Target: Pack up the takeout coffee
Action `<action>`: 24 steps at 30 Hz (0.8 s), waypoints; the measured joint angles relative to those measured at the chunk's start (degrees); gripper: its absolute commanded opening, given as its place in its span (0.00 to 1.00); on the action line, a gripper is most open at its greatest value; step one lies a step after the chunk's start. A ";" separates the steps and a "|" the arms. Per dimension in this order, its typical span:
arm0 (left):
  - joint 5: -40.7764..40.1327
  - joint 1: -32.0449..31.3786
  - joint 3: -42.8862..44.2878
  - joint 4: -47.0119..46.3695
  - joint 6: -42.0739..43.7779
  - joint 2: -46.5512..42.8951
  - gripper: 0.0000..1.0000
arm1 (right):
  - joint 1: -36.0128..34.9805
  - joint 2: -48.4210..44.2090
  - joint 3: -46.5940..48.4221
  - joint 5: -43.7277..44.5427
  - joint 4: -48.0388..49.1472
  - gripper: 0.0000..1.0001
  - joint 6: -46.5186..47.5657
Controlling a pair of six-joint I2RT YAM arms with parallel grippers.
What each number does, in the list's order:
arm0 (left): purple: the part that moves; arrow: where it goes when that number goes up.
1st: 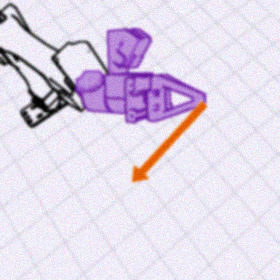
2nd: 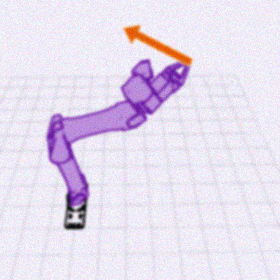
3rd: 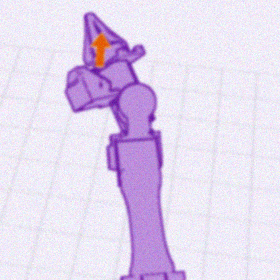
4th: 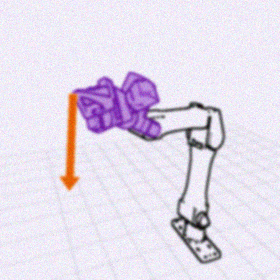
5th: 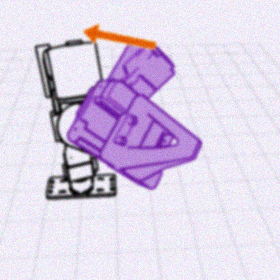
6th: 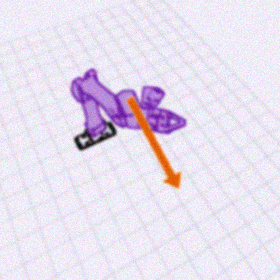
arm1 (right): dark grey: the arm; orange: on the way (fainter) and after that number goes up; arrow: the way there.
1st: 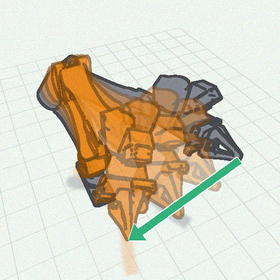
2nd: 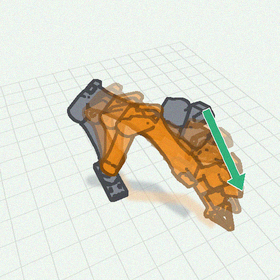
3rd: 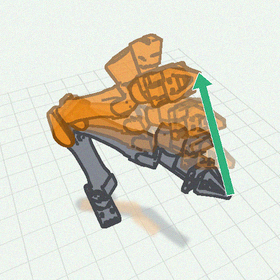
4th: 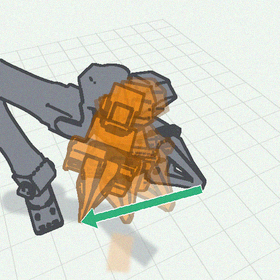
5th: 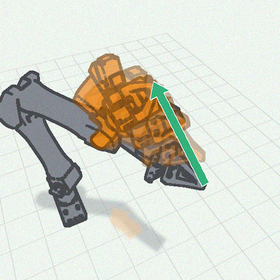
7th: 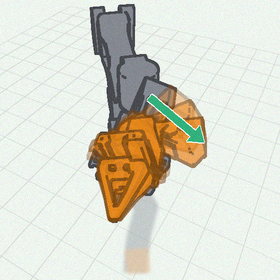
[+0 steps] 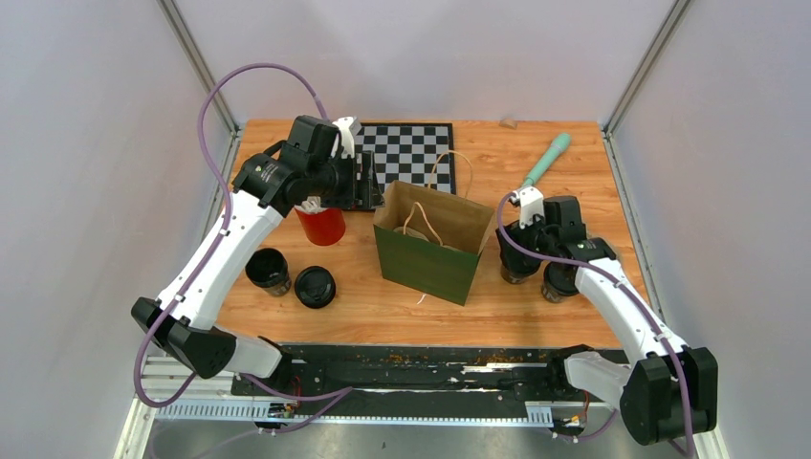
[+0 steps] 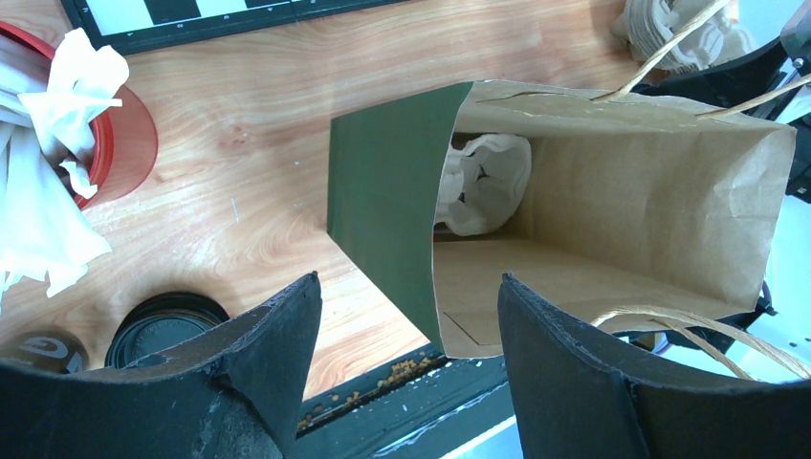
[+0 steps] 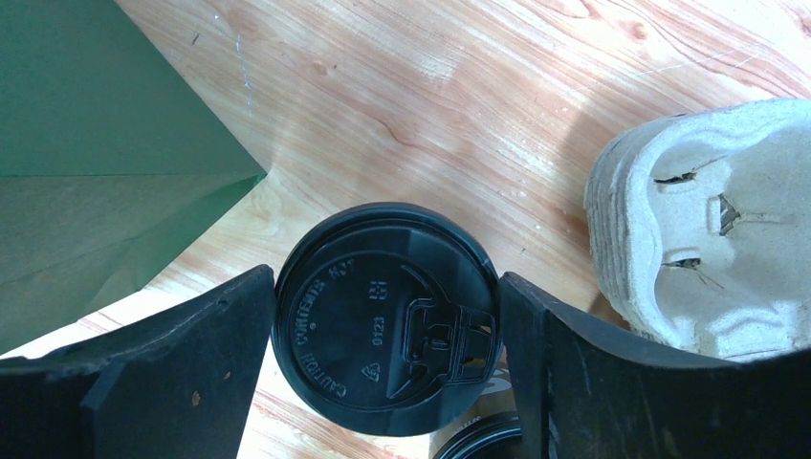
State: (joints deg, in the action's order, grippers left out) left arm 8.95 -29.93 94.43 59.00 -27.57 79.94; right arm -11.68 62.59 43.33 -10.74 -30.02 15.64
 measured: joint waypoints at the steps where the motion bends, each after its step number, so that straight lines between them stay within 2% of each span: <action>1: -0.02 0.00 0.00 0.00 0.00 0.00 0.76 | 0.17 0.00 0.00 -0.07 0.00 0.83 0.02; 4: 0.00 0.00 0.00 0.00 -0.02 -0.02 0.75 | 0.26 0.00 0.00 -0.26 -0.09 0.82 0.02; 9: 0.00 0.00 0.00 -0.02 -0.02 -0.02 0.75 | 0.52 -0.15 0.00 -0.28 -0.22 0.93 -0.07; 15: 0.00 0.00 0.00 0.00 -0.02 -0.02 0.76 | 1.38 -0.68 0.26 -0.11 -1.40 0.94 -0.20; 24: 0.24 0.00 0.00 -0.02 0.00 -0.02 0.76 | 2.25 -1.88 0.26 -0.28 -2.69 0.91 -0.74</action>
State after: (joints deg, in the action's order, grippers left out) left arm 9.19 -29.93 94.43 58.98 -27.57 79.92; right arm -9.43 60.71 43.59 -11.03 -32.71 14.90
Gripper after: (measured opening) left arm 0.756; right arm 0.916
